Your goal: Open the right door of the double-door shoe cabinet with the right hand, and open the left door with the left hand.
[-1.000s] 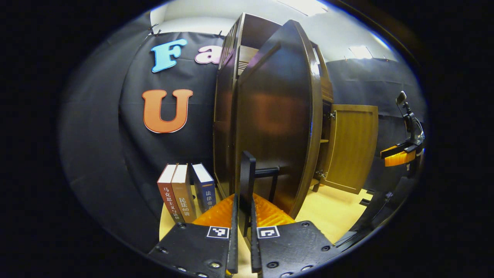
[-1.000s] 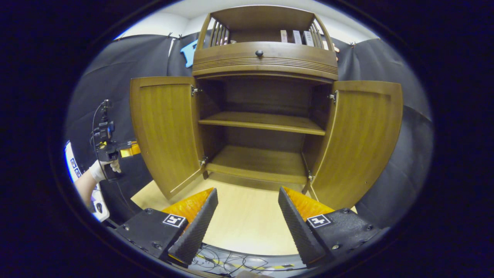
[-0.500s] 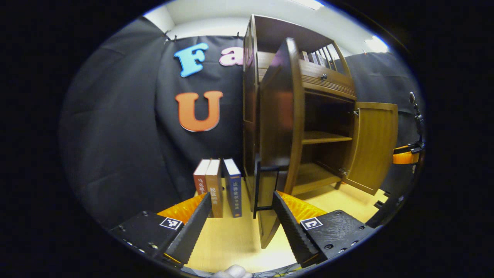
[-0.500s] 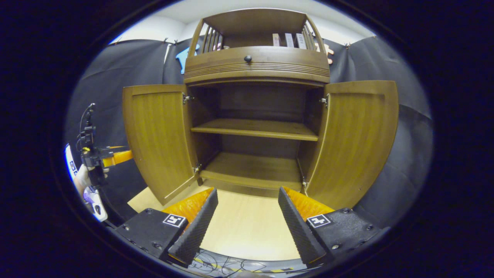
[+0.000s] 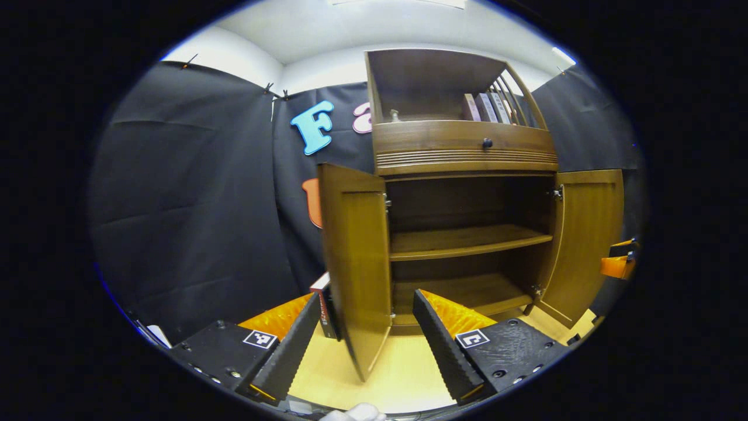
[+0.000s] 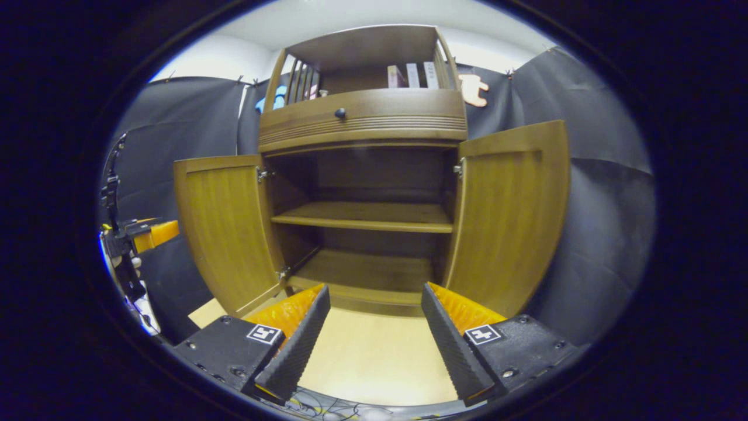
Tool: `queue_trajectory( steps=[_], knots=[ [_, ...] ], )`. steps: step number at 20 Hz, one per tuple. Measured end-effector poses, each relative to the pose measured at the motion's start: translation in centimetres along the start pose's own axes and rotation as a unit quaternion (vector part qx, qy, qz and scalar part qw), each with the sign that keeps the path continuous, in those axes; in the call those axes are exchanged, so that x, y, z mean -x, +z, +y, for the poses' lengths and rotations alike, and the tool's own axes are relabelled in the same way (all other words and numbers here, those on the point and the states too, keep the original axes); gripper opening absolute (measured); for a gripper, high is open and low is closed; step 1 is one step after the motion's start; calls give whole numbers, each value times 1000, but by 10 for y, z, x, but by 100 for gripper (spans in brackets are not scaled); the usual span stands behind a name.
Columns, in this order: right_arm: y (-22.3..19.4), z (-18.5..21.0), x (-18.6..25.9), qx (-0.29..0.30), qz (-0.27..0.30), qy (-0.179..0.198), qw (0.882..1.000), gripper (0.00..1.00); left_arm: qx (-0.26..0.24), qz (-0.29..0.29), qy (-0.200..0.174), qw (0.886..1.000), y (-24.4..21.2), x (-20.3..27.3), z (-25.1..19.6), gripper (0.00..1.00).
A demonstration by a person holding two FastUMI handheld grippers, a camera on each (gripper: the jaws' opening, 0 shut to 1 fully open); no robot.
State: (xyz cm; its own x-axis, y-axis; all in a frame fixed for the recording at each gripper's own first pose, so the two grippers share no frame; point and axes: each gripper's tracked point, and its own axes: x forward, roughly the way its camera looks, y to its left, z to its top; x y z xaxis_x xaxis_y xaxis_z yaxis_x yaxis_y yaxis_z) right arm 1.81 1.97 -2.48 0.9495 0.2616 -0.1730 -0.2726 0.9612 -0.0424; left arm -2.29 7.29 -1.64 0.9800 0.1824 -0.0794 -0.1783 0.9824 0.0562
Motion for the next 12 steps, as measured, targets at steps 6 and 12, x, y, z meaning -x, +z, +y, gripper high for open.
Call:
queue_trajectory(
  steps=[6, 12],
  knots=[
    [12, -46, 17, -18, -30, -33, 999, 99, 6, 6, -52, 999, 7, 8, -99, 96],
    [20, -56, 22, -19, -49, -38, 998, 99, 0, 0, -77, 997, 17, 13, -138, 96]
  ],
)
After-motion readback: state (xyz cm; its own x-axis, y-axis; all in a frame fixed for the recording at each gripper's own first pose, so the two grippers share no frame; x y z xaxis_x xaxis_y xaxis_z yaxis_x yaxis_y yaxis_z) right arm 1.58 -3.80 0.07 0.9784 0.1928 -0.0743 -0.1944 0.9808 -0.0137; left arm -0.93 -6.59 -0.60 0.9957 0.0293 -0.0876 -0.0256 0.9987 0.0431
